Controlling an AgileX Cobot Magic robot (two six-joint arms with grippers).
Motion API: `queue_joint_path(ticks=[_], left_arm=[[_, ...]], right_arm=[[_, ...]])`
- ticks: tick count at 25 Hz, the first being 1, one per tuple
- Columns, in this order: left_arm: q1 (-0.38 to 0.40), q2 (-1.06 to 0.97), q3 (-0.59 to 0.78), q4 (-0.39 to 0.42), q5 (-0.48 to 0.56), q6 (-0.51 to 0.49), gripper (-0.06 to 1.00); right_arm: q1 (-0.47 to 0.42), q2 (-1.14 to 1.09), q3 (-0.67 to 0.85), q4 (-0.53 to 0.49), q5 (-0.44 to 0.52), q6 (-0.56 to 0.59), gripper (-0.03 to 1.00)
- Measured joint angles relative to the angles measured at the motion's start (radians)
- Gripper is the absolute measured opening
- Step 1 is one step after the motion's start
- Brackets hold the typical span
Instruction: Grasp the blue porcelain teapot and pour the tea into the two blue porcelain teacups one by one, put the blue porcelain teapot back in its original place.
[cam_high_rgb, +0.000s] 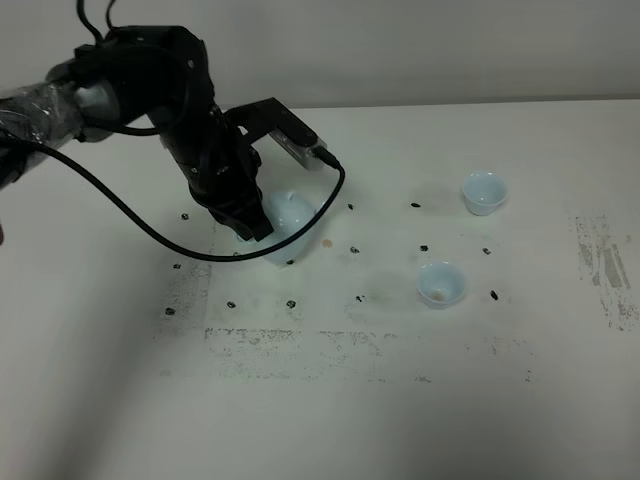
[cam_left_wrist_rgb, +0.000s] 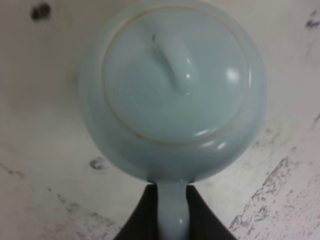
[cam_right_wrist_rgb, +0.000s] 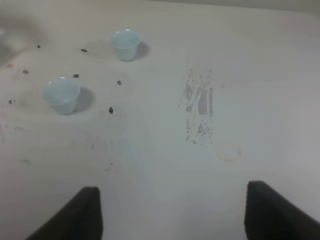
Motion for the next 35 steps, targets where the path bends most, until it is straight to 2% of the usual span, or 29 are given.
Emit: queue_joint_path(ticks=[3,7,10,11,13,16,18,20,23,26,31,35], left_arm=[[0.012,-0.075,0.050,-0.037,-0.048,0.070,0.00],[0.014,-0.196,0.220,-0.083,-0.187,0.185,0.00],[0.033,-0.252,0.380,-0.182,-0.325,0.322,0.00],[0.048,-0.260,0.427,-0.238,-0.368,0.382,0.00],[0.070,-0.259,0.488,-0.328,-0.410,0.496,0.00],[0.092,-0.243,0.512,-0.488,-0.439,0.657,0.00],[0.095,-0.241,0.512,-0.561,-0.472,0.744,0.00],[0.095,-0.241,0.512,-0.586,-0.500,0.776,0.00],[0.099,-0.240,0.512,-0.586,-0.512,0.782,0.00],[0.099,-0.226,0.472,-0.534,-0.470,0.745,0.00],[0.099,-0.133,0.217,-0.382,-0.268,0.610,0.00],[0.099,-0.016,-0.006,-0.339,-0.114,0.598,0.00]], right_arm=[[0.000,0.000,0.000,0.000,0.000,0.000,0.58],[0.000,0.000,0.000,0.000,0.000,0.000,0.58],[0.000,0.000,0.000,0.000,0.000,0.000,0.58],[0.000,0.000,0.000,0.000,0.000,0.000,0.58],[0.000,0.000,0.000,0.000,0.000,0.000,0.58],[0.000,0.000,0.000,0.000,0.000,0.000,0.58],[0.000,0.000,0.000,0.000,0.000,0.000,0.58],[0.000,0.000,0.000,0.000,0.000,0.000,0.58],[0.000,0.000,0.000,0.000,0.000,0.000,0.58],[0.000,0.000,0.000,0.000,0.000,0.000,0.58],[0.000,0.000,0.000,0.000,0.000,0.000,0.58],[0.000,0.000,0.000,0.000,0.000,0.000,0.58]])
